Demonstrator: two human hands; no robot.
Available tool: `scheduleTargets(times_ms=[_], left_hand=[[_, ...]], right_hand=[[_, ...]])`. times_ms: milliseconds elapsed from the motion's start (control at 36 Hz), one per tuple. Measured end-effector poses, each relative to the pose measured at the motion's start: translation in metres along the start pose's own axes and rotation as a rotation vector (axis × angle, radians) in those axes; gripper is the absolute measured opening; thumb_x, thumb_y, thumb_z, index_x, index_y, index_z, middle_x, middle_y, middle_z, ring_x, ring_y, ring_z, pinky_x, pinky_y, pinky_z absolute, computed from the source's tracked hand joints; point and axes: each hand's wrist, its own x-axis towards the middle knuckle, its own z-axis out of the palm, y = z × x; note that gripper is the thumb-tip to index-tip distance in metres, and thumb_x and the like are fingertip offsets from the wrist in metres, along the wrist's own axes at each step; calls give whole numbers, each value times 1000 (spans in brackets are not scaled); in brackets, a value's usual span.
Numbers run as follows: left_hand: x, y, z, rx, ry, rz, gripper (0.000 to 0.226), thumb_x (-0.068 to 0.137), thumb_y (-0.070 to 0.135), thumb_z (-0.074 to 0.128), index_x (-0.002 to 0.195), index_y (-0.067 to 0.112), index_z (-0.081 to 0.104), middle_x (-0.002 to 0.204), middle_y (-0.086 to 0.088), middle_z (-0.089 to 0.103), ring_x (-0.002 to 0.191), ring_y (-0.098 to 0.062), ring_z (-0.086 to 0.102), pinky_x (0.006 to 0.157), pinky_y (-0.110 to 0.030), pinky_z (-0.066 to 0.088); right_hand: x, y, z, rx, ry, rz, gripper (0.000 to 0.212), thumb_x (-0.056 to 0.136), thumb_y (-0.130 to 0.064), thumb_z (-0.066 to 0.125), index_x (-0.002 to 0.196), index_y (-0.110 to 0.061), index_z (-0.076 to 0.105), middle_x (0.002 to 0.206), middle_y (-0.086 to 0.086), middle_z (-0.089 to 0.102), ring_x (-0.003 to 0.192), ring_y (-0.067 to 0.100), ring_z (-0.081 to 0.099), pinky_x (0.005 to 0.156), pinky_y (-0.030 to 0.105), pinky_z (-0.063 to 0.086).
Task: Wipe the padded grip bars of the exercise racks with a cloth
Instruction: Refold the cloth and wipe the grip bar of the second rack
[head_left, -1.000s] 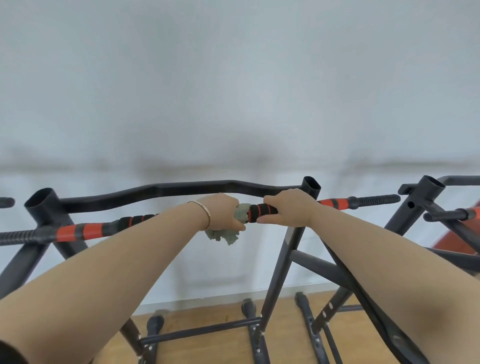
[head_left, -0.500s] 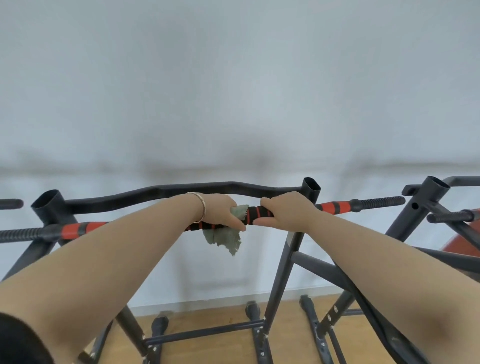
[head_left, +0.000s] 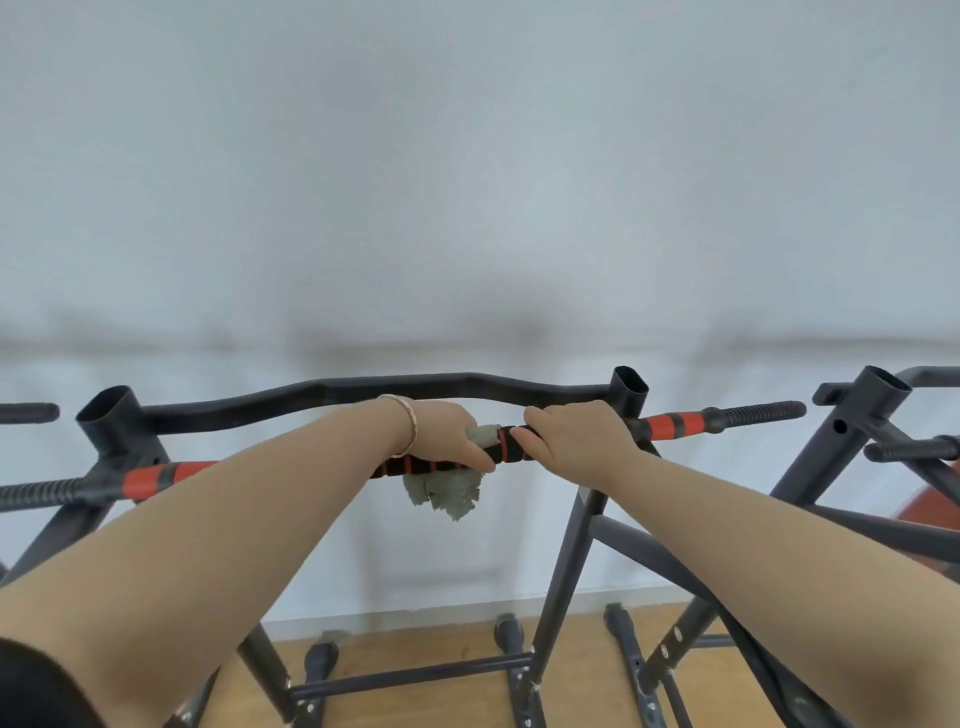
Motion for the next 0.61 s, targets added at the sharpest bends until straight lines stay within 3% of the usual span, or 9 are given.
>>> scheduleTargets(times_ms=[83,194,278,389,444,528,611], left_hand=[[1,-1,14,127,173,36,26,82,45,60,89,21,58,78,3,73,60,-16,71,55,-27,52],[2,-5,25,347,379,68,20,88,41,53,90,23,45,84,5,61,46,-9,65,54,-29,52],[6,-8,33,499,508,81,28,90,47,52,94,21,42,85,5,59,56,-13,56,57,-32,48],[8,-9,47,652,674,64,44,93,56,52,111,16,47,87,2,46,73,-21,49,60,-34,37],[6,-10,43,572,615,86,52,90,62,54,115,17,47,95,2,56,79,-21,56,63,-35,44],[-5,-15,22,107,385,157,61,80,62,65,122,27,39,90,11,69,73,-8,66,65,-31,52],[-20,-23,6,-96,325,204,43,79,66,59,108,38,43,76,16,70,62,4,63,53,-17,45]], right_hand=[[12,2,-5,73,-79,4,54,99,-56,9,75,-25,45,61,-5,52,56,19,54,60,39,52],[36,9,-15,322,-411,40,48,103,-45,20,71,-20,44,64,7,63,60,27,64,75,43,55],[39,12,-15,440,-503,114,59,98,-51,20,67,-13,51,45,3,60,43,21,60,75,40,55],[43,14,-18,578,-617,166,56,95,-51,25,71,-10,54,49,6,60,43,22,56,76,41,56],[46,15,-20,620,-653,183,54,94,-53,27,75,-11,55,52,7,62,45,22,57,75,42,57],[45,16,-18,605,-623,187,55,92,-54,27,74,-12,57,54,6,66,45,21,61,69,37,56],[42,16,-12,530,-458,180,52,92,-57,28,68,-17,52,57,0,63,51,17,60,63,33,50]])
